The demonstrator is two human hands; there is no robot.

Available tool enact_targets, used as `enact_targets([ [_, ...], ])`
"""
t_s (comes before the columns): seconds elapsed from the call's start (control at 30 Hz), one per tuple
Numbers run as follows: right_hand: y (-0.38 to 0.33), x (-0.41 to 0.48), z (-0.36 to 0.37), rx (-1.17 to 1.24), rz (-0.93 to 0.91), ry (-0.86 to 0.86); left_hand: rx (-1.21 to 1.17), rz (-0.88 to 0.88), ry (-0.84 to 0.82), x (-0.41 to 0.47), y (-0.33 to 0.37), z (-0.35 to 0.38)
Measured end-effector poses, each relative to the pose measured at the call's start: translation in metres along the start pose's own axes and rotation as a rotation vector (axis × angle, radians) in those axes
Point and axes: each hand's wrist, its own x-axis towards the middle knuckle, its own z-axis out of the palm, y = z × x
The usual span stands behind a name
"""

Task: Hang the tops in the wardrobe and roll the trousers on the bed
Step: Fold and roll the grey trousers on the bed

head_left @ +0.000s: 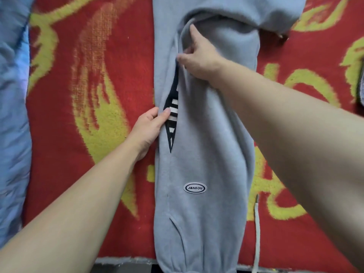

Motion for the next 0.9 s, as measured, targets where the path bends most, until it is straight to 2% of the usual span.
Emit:
enact_targets([
  [0.07,0.012,0.004,0.003,-0.136,0.022,-0.055,0.023,-0.005,0.038,0.002,-0.002,-0.003],
  [0.2,0.015,0.01,0.005,-0.307,0.04,-0.024,0.123,0.017,0.099,0.0,0.001,0.004],
  [0.3,0.007,0.009,0.005,-0.383,0.033,0.004,0.492,0.139,0.223,0.001,0.012,0.01],
  [0.37,0.005,0.005,0.002,-0.398,0.035,0.006,0.715,0.301,0.356,0.013,0.031,0.005],
  [0.43,0.003,0.004,-0.002,-0.424,0.048,-0.029,0.887,0.424,0.488,0.046,0.057,-0.011],
  [0.47,-0.001,0.007,-0.006,-0.439,0.057,-0.028,0.993,0.445,0.503,0.067,0.074,-0.021],
  [0.53,-0.014,0.017,-0.018,-0.525,0.023,0.087,1.173,0.419,0.434,0.108,0.109,-0.036],
  [0.63,-0.034,0.037,-0.045,-0.715,-0.177,0.451,1.329,0.274,0.323,0.151,0.12,-0.037],
  [0.67,-0.036,0.045,-0.052,-0.742,-0.243,0.497,1.364,0.253,0.33,0.158,0.115,-0.035],
  [0.73,-0.037,0.063,-0.056,-0.846,-0.286,0.447,1.386,0.286,0.363,0.166,0.103,-0.034],
  [0.8,-0.033,0.081,-0.051,-0.983,-0.233,0.316,1.366,0.327,0.372,0.168,0.097,-0.037],
  [0.9,-0.033,0.105,-0.042,-0.995,-0.154,0.216,1.38,0.426,0.464,0.166,0.094,-0.037],
])
